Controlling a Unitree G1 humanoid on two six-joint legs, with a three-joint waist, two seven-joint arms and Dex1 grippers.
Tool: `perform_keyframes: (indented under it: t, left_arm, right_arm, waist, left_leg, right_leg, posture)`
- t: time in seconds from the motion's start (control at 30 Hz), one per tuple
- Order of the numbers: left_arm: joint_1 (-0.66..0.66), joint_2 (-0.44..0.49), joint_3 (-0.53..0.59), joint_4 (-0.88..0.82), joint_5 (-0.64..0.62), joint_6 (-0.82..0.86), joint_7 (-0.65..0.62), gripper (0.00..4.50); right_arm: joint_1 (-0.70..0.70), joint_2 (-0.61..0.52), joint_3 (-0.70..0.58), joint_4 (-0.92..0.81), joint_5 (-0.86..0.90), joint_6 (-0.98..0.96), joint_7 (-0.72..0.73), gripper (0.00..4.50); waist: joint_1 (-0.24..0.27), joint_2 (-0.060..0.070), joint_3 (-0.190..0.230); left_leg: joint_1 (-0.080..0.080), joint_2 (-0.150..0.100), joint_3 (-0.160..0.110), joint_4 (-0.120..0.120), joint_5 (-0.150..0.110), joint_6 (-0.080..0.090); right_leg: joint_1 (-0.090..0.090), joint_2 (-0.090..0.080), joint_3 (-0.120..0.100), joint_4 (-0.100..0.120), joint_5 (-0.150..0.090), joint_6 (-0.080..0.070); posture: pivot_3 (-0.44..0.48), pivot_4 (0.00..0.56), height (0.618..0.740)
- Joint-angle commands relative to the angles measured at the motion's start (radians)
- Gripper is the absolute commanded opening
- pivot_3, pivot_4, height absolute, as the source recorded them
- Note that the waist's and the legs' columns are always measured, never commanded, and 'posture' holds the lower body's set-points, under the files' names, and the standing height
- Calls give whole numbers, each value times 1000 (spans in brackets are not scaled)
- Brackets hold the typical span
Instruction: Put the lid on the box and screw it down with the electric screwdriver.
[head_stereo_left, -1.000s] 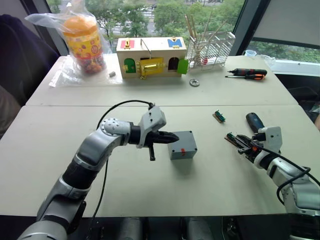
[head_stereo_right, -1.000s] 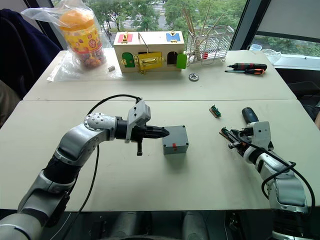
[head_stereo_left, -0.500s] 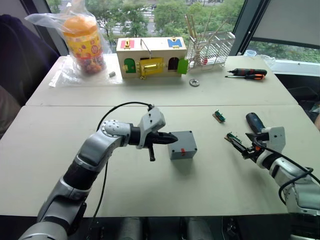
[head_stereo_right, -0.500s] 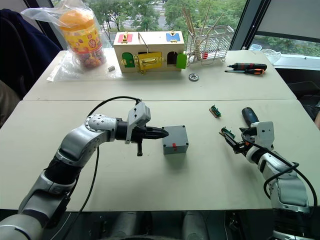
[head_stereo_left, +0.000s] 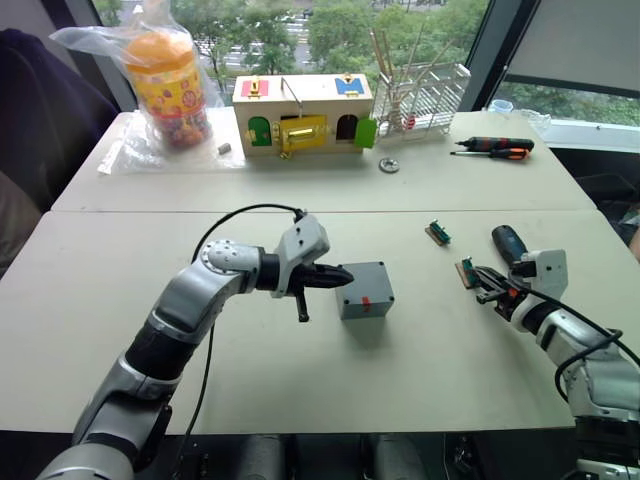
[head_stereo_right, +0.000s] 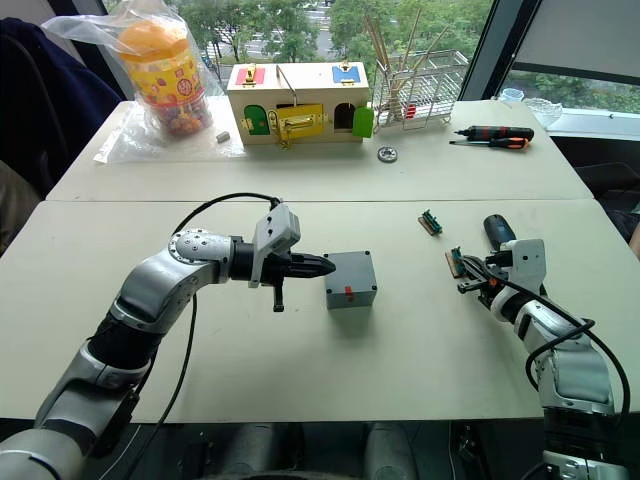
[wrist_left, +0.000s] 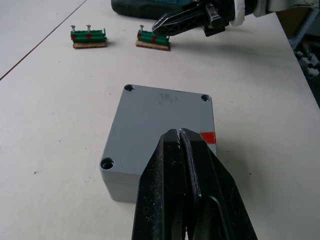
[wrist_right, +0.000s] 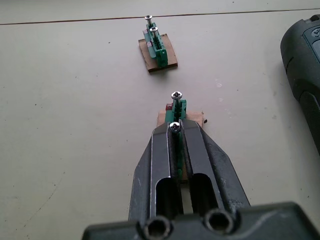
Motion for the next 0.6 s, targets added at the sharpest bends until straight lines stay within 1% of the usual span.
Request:
perform_keyframes:
  t: [0.03, 0.33, 0.6]
  left_arm:
    - [-5, 0, 4, -17, 2, -21, 3, 0]
    - [-9, -5, -4, 2, 11, -34, 1, 0]
    - [-10, -9, -7, 12, 20, -45, -4, 0]
  right_arm:
    - [4, -3, -5, -39, 6, -11, 1, 20]
    - [24, 12, -23, -99, 33, -4, -7, 20]
    - [21, 9, -32, -113, 64, 4, -13, 20]
  waist:
    - [0, 0, 0]
    - [0, 0, 0]
    - [0, 0, 0]
  left_leg:
    - [0, 0, 0, 0, 0, 0]
    - [0, 0, 0, 0, 0, 0]
    - [0, 0, 0, 0, 0, 0]
  right_leg:
    - [0, 0, 0, 0, 0, 0]
    - [0, 0, 0, 0, 0, 0]
    - [0, 0, 0, 0, 0, 0]
  posture:
    - [0, 150, 708]
    - [0, 150, 708]
    - [0, 150, 708]
